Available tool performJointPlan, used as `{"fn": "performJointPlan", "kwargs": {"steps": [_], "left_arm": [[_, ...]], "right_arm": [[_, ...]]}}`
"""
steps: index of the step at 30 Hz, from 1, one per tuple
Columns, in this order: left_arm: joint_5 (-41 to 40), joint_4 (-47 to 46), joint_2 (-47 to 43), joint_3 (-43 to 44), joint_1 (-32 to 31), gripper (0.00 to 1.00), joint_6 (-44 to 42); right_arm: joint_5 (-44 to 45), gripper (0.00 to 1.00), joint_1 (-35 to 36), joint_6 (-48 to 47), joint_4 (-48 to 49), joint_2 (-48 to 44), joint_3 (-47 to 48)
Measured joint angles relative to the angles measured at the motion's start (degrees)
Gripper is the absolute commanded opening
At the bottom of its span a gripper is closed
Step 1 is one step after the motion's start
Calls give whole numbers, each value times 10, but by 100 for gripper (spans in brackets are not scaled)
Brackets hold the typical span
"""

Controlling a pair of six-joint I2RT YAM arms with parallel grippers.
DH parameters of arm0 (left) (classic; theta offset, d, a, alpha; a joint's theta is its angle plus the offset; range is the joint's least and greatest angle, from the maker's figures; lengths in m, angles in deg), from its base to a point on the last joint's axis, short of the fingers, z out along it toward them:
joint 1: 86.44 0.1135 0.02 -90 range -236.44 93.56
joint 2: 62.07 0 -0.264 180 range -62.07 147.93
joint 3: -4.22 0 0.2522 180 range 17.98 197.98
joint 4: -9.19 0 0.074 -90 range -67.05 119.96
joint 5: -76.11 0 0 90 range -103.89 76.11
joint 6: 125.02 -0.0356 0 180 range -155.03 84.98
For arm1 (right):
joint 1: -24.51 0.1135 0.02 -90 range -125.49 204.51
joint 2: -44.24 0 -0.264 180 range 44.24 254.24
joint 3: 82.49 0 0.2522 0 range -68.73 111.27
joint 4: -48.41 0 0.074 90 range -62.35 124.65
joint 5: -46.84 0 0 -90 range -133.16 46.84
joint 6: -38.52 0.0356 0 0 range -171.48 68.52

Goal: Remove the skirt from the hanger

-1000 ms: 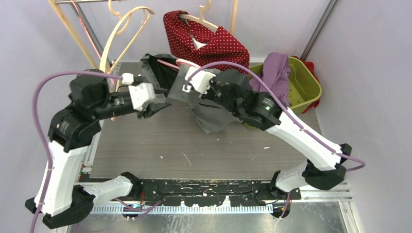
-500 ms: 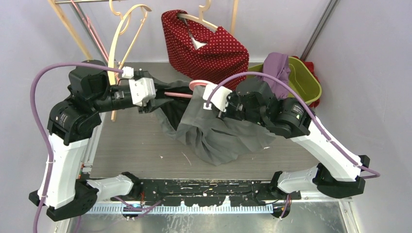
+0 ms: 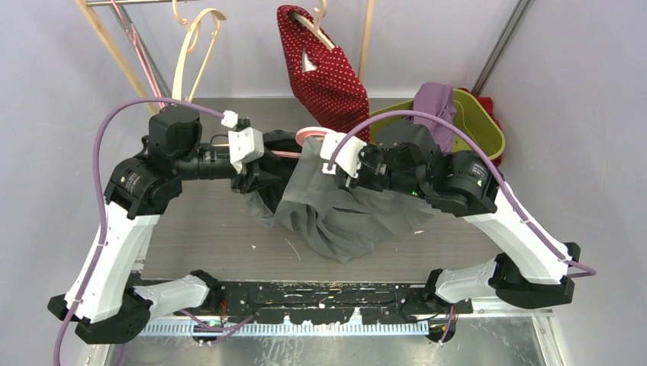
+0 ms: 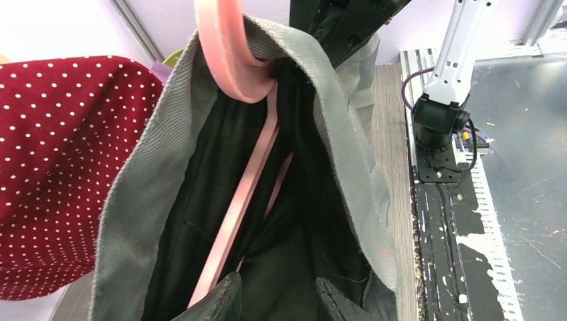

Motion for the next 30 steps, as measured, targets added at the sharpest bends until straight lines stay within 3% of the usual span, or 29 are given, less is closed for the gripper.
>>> {"fn": "performJointPlan", "kwargs": {"steps": [11,20,30], "left_arm": [[-1,-20,8,15,0,50,3],[-1,-45,29,4,0,75,13],[12,-66,36,-42,0,73,31]], "right_arm": [[-2,1,12,3,-14,12,8],[2,1,26,3,-30,15,20],[14,1,29,3,-41,19,35]]}}
